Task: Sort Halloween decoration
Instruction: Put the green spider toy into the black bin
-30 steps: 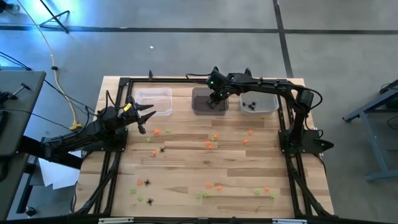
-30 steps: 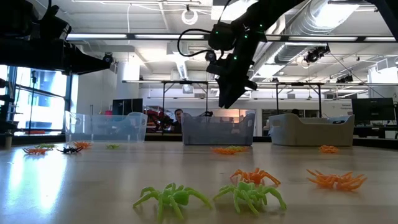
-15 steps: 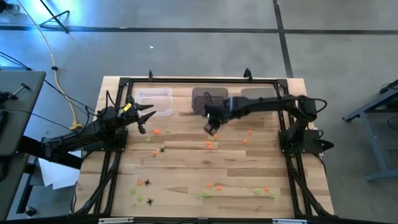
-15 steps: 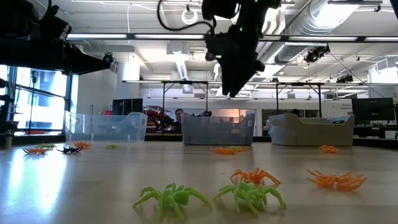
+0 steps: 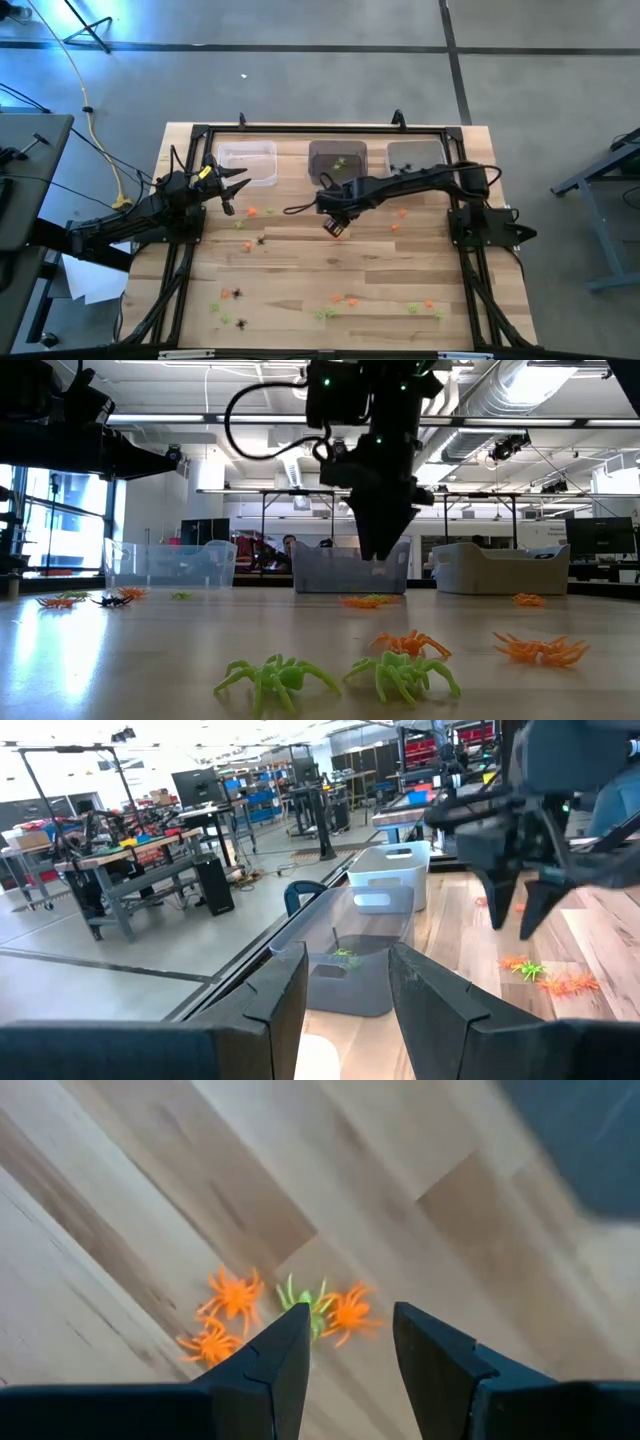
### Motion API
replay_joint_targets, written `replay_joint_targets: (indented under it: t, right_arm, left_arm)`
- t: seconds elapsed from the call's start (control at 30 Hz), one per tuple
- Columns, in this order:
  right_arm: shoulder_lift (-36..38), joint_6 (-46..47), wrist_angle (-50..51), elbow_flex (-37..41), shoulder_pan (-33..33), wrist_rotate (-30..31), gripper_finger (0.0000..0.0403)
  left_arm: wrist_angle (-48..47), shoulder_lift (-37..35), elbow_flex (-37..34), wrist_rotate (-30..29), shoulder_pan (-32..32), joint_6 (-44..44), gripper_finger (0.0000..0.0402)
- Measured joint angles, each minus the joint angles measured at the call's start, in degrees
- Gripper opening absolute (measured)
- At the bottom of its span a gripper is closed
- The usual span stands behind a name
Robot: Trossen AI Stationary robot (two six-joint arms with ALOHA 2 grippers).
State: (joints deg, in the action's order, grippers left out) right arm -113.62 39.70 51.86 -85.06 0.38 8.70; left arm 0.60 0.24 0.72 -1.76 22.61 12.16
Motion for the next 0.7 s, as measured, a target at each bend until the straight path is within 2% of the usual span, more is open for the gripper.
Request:
replay_joint_targets:
  t: [0.3, 0.7]
  right_arm:
    - [-3.32, 2.32, -1.89, 0.03, 0.97, -5.68, 0.0140]
    - [-5.96, 2.72, -3.29, 0.04, 0.74, -6.17, 0.0140]
  left_arm:
    - [0.02, 0.01, 0.00, 0.00, 0.01, 0.00, 0.0131]
    - [0.02, -0.01, 0.01, 0.00, 0.00, 0.00, 0.0131]
